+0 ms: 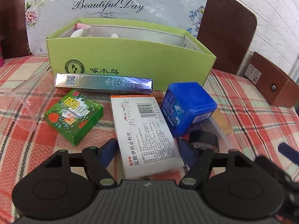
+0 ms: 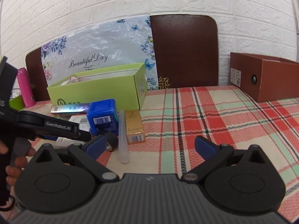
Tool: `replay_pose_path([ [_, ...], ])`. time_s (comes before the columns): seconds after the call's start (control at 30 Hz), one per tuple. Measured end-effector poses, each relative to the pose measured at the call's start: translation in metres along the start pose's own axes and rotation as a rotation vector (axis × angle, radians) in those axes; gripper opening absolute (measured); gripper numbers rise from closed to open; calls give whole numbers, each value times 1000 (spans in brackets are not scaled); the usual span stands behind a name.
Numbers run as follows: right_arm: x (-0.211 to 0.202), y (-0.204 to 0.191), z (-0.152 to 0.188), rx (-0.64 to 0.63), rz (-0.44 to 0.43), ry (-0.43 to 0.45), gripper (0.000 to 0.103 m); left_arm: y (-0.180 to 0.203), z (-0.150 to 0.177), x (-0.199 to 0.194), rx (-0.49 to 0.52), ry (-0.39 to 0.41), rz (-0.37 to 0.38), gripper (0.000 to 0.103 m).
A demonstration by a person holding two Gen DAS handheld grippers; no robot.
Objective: Organize objects
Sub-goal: 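Grasp the white medicine box with the left tool while the right tool grasps the black tape, then drop the white box into the lime box with the left tool while the right tool drops the tape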
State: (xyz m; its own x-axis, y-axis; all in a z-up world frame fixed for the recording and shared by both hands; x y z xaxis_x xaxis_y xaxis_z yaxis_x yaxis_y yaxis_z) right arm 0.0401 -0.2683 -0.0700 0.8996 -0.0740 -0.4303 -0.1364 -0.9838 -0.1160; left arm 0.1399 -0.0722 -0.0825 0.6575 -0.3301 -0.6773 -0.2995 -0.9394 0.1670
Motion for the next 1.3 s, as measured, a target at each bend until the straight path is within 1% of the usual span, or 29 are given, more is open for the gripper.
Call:
replay_pose_path([
  [0.07, 6, -2, -2, -21, 0, 0, 100, -3, 7, -10, 12, -9, 7, 76],
  [0.13, 12, -7, -5, -55, -14, -9, 91, -9, 18, -22, 21, -13, 3, 76],
  [0.17, 14, -10, -6, -74, -22, -14, 88, -13, 23, -29, 22, -13, -1, 76],
  [0.23, 16, -18, -6, -112, -54, -21, 76, -20, 33, -41, 21, -15, 2, 76],
  [0.27, 16, -24, -6, -130, -79, -25, 73, -25, 38, -47, 16, -17, 2, 76],
  [0.33, 18, -37, -5, -179, -125, -30, 60, -31, 44, -54, 4, -21, 0, 77],
  [0.4, 22, -52, -5, -249, -152, -24, 57, -35, 46, -58, -8, -22, -2, 77],
  [0.5, 33, -72, -8, -354, -176, -19, 57, -36, 47, -58, -17, -19, 0, 77],
  [0.57, 47, -80, -7, -406, -178, -25, 54, -35, 46, -57, -15, -17, -3, 77],
  [0.6, 54, -82, -5, -418, -173, -43, 43, -35, 46, -57, -13, -17, -3, 77],
  [0.63, 61, -81, -2, -417, -171, -80, 30, -35, 47, -58, -12, -16, -3, 77],
  [0.67, 65, -79, 1, -405, -154, -115, 26, -36, 47, -58, -13, -15, -2, 77],
  [0.7, 64, -78, 4, -398, -137, -140, 20, -37, 48, -58, -15, -14, -1, 78],
  [0.77, 56, -75, 10, -352, -155, -198, 19, -38, 47, -58, -23, -17, -8, 81],
  [0.83, 46, -71, 15, -275, -214, -237, 19, -38, 44, -56, -28, -20, -18, 82],
  [0.87, 40, -69, 17, -249, -246, -246, 19, -38, 42, -54, -27, -19, -26, 82],
  [0.9, 36, -69, 19, -244, -254, -247, 19, -38, 40, -52, -26, -19, -37, 82],
  [0.97, 31, -70, 21, -263, -232, -232, 20, -37, 35, -47, -27, -17, -65, 82],
  [1.0, 30, -70, 21, -271, -218, -224, 27, -36, 32, -45, -27, -12, -72, 82],
  [1.03, 31, -70, 20, -268, -207, -222, 39, -36, 29, -42, -26, -9, -78, 82],
  [1.07, 32, -69, 19, -259, -197, -219, 46, -35, 27, -40, -26, -10, -85, 82],
  [1.1, 33, -69, 18, -251, -185, -211, 49, -35, 25, -38, -25, -11, -87, 82],
  [1.17, 35, -72, 17, -264, -184, -201, 49, -34, 23, -37, -18, -10, -83, 81],
  [1.23, 38, -77, 16, -287, -194, -193, 49, -34, 24, -38, -12, -8, -81, 78],
  [1.3, 41, -83, 17, -308, -203, -184, 49, -35, 25, -38, -4, -13, -89, 78],
])
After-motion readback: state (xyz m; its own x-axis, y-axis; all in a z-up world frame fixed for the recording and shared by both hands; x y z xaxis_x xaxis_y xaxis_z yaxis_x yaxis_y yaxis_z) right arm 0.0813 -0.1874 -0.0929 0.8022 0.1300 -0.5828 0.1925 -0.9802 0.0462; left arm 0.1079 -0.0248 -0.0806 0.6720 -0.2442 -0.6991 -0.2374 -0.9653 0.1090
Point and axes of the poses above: each gripper's, at about its wrist camera, not at the fingertips, and x roughly the way its jaws point, y to its right, z to its underside, the point moved 4 cm from there along x, roughly the way its jaws point, and after that the axes turned 1 degree about x, right-handed, at the moved point
